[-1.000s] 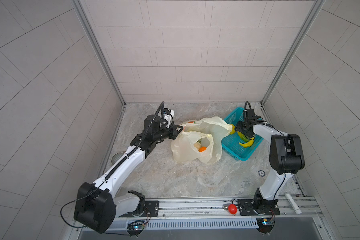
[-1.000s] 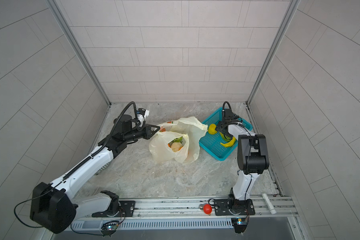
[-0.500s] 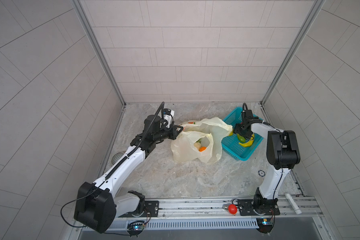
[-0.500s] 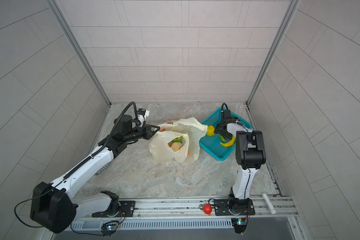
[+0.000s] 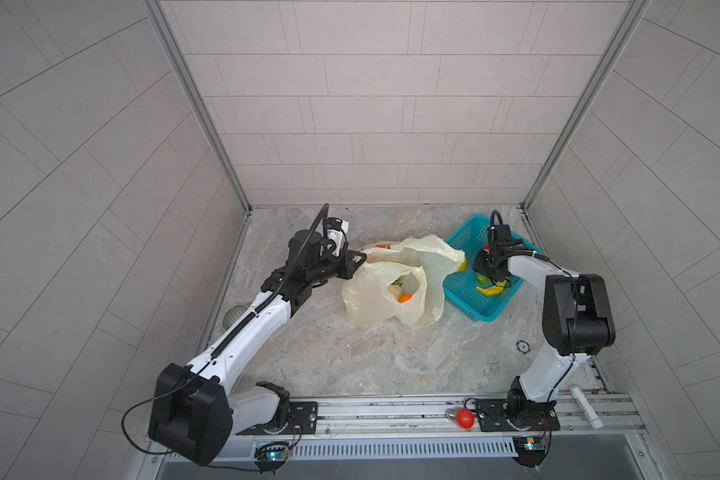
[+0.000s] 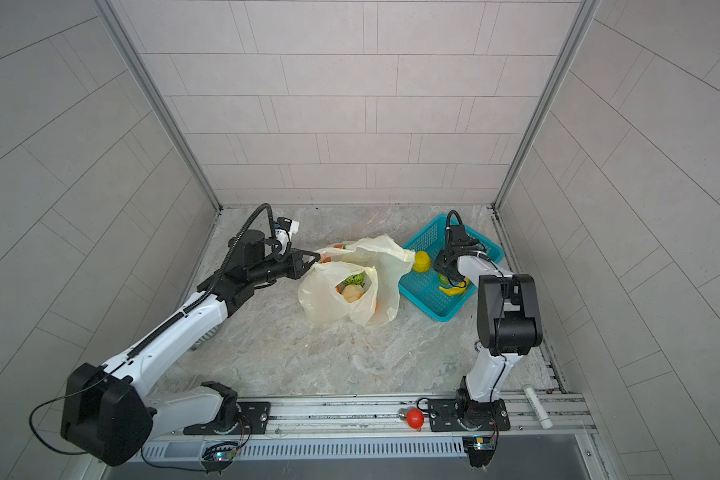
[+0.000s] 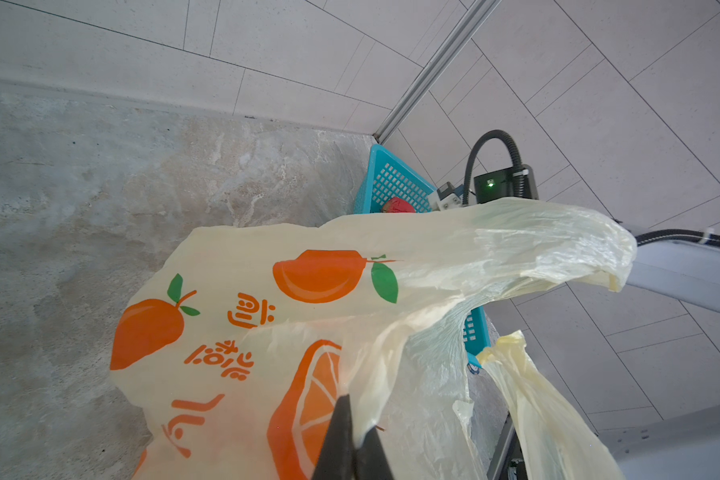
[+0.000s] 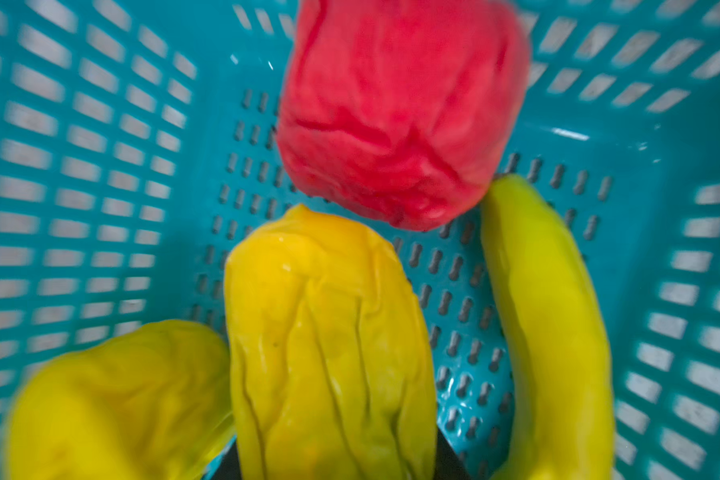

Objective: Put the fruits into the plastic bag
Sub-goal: 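Grasp the yellow-green papaya in the basket with the right gripper, then carry the papaya into the held-open bag and open the right gripper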

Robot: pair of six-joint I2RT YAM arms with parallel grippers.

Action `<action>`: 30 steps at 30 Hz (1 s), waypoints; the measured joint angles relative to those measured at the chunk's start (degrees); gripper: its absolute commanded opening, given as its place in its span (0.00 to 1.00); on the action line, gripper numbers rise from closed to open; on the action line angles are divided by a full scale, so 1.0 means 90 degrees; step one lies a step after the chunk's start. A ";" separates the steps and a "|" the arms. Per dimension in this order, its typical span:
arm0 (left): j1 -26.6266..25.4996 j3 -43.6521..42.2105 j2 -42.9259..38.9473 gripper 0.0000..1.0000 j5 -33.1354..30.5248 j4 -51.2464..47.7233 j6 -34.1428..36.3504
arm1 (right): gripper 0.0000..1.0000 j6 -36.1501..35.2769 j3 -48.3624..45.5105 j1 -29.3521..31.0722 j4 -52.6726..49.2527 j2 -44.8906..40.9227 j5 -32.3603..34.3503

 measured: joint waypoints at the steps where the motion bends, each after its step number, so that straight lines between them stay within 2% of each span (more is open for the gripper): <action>1: 0.0000 0.0000 0.0002 0.00 -0.0002 0.0007 0.0000 | 0.28 0.0058 -0.0002 0.0010 -0.0019 -0.0223 -0.0036; 5: 0.0000 0.0000 0.0015 0.00 -0.0010 0.0015 -0.0002 | 0.28 0.0146 0.0085 0.0143 -0.0034 -0.1411 -0.0243; 9: 0.0000 0.0000 0.0015 0.00 -0.0022 0.0017 -0.0002 | 0.28 -0.0209 0.0270 0.0517 0.0323 -0.2620 -0.0527; 14: 0.0000 0.0000 0.0015 0.00 -0.0041 0.0017 -0.0002 | 0.29 -0.1200 0.0605 0.1834 0.0760 -0.3660 -0.1061; 20: 0.0000 -0.0002 0.0012 0.00 -0.0100 0.0017 -0.0002 | 0.30 -0.2059 0.0542 0.3575 0.0797 -0.3832 -0.1846; 24: 0.0000 -0.0002 0.0012 0.00 -0.0109 0.0017 -0.0002 | 0.30 -0.2319 0.0231 0.3988 0.0704 -0.3696 -0.1994; 30: 0.0000 0.0000 0.0010 0.00 -0.0114 0.0012 0.0000 | 0.31 -0.2586 -0.0058 0.3995 0.0517 -0.3529 -0.1678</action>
